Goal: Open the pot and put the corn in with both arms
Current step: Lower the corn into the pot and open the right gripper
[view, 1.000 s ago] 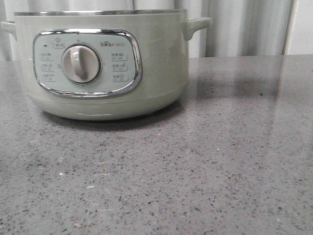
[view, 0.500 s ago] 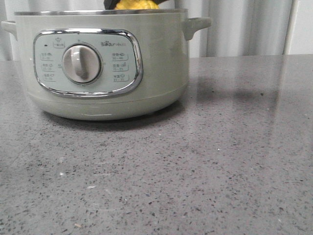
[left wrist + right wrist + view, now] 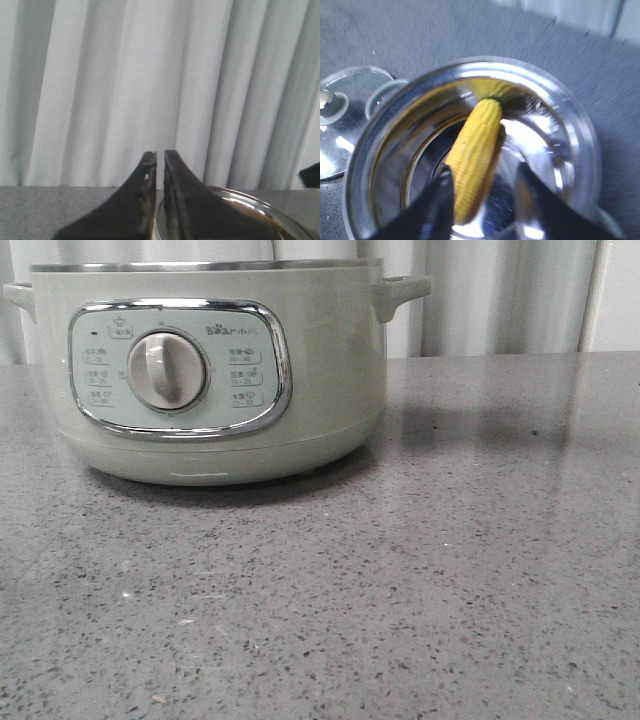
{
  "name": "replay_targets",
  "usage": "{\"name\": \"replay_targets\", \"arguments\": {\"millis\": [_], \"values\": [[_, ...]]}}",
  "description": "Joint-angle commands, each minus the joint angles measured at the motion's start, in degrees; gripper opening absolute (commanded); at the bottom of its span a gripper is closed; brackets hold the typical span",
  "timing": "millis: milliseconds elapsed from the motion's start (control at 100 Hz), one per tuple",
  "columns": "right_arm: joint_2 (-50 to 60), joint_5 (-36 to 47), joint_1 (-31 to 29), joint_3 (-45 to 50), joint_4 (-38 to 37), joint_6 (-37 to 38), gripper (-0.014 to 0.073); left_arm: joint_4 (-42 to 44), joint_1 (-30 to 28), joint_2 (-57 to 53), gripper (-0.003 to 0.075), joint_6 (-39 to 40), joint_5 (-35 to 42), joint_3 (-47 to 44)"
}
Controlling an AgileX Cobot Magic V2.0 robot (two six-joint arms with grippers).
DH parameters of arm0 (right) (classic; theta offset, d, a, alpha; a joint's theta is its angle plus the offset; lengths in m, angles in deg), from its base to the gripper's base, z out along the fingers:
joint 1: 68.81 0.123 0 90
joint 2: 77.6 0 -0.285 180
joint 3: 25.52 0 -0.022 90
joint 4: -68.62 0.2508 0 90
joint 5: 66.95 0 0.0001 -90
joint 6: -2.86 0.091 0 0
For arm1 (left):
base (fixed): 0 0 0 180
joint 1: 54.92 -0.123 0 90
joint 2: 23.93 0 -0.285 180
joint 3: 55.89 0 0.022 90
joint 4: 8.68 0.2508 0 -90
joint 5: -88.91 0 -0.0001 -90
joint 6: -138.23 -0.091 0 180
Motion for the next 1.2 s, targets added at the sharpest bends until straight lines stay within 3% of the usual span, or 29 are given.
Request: {"name": "replay_targets", "arguments": {"millis": [0,50,290,530,800,1190], "values": [[10.5,3.3,-0.4,2.2,-3.6,-1.4,-0.0033,0.5,0.4,-2.0,-0.002,-3.5,0.8,0.2],[15.5,4.8,-0.4,5.9,-5.5,-1.4,-0.0071,2.8,0.4,-4.2,-0.002,-4.2,0.7,-1.2],[44.3,13.3,-0.4,30.5,-19.8,-1.4,-0.0052,5.9,0.4,-11.8,-0.002,-4.2,0.7,-9.9],[68.5,15.7,-0.4,50.0,-20.9,-0.8,-0.0052,5.4,0.4,-12.2,-0.002,-4.2,0.6,-16.2],[83.4,16.7,-0.4,57.4,-22.0,-0.8,-0.0053,5.3,0.4,-12.1,-0.002,-4.2,0.6,-18.3],[84.1,17.7,-0.4,57.5,-22.0,-0.8,-0.0053,5.3,0.4,-12.1,-0.002,-4.2,0.6,-18.4]]}}
